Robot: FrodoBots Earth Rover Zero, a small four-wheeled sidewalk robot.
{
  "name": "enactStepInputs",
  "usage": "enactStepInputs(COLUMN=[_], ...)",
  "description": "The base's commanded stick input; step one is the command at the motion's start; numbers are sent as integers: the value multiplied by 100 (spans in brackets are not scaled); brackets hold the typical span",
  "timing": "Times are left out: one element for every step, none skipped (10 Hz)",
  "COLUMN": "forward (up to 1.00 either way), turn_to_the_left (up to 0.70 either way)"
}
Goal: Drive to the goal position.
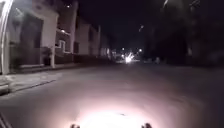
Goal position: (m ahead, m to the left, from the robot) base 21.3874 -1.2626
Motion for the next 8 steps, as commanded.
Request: enactStepInputs(forward=[70,70,70,70,70,70,70,70], turn_to_the_left=[0,0,0,0,0,0,0,0])
